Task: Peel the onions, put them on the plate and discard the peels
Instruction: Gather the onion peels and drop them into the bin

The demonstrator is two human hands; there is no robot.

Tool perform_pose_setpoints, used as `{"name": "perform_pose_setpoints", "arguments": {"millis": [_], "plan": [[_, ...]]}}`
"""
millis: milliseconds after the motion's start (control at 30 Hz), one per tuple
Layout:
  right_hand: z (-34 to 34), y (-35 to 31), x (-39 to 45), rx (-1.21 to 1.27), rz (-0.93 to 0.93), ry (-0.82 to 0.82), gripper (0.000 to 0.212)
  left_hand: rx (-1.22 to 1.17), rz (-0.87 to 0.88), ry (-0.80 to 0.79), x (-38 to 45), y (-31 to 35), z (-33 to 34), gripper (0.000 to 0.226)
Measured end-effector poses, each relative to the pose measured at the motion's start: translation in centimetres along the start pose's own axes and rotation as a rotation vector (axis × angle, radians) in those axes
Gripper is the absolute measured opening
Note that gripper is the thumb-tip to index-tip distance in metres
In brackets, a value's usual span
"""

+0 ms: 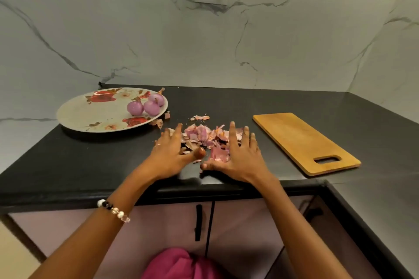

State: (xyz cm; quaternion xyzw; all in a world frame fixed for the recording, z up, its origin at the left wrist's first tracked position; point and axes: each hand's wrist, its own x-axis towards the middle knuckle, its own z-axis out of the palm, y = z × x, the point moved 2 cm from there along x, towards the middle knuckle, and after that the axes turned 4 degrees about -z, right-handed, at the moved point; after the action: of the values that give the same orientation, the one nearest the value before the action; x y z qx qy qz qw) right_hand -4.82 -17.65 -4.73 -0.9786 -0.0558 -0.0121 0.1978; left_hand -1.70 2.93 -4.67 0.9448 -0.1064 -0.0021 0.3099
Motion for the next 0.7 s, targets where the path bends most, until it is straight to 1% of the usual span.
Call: {"name": "perform_pose_setpoints", "arguments": {"millis": [33,67,133,200,267,300,367,433,500,533,567,600,633,667,700], "plan": [[0.0,-0.2,0.7,-0.012,0.010,0.020,0.138,0.077,-0.012,-0.045,0.1,0.2,0.5,0.143],[0.0,-0.2,1.5,-0.026,0.017,0.027,0.135,0.144,-0.026,-0.064,0.2,0.5,0.8,0.136],[-0.2,-0.3,3.1,-0.030,0.019,0.018,0.130,0.247,-0.066,-0.036,0.5,1.2,1.2,0.119],[-0.1,-0.2,5.1,-0.026,-0.011,0.015,0.123,0.296,-0.104,0.004,1.6,1.1,1.2,0.106],[0.1,-0.2,7.0,0.009,-0.052,0.019,0.114,0.300,-0.140,0.040,2.9,0.8,1.1,0.096],[0.1,-0.3,7.7,0.032,-0.072,0.027,0.108,0.290,-0.158,0.063,3.5,0.8,1.0,0.094],[0.0,-0.8,8.9,0.085,-0.102,0.039,0.100,0.241,-0.197,0.110,4.4,0.8,0.8,0.099],[-0.3,-1.2,9.9,0.178,-0.111,0.062,0.100,0.163,-0.237,0.184,4.8,0.7,0.5,0.102],[-0.5,-1.5,11.2,0.297,-0.113,0.088,0.104,0.113,-0.269,0.257,4.9,0.6,0.4,0.095],[-0.6,-1.6,11.8,0.340,-0.127,0.098,0.106,0.110,-0.279,0.264,5.1,0.6,0.4,0.093],[-0.5,-1.7,12.3,0.353,-0.146,0.086,0.104,0.120,-0.278,0.255,5.4,0.4,0.6,0.093],[-0.4,-1.9,12.8,0.356,-0.177,0.056,0.097,0.131,-0.257,0.238,5.7,0.2,0.6,0.095],[-0.5,-2.0,12.9,0.363,-0.194,0.017,0.084,0.131,-0.207,0.221,6.0,0.2,0.6,0.097],[-0.5,-2.0,13.1,0.389,-0.207,-0.020,0.077,0.104,-0.134,0.206,6.4,0.1,0.6,0.097],[-0.5,-1.8,13.3,0.433,-0.221,-0.029,0.075,0.040,-0.051,0.185,6.6,0.1,0.5,0.097]]}}
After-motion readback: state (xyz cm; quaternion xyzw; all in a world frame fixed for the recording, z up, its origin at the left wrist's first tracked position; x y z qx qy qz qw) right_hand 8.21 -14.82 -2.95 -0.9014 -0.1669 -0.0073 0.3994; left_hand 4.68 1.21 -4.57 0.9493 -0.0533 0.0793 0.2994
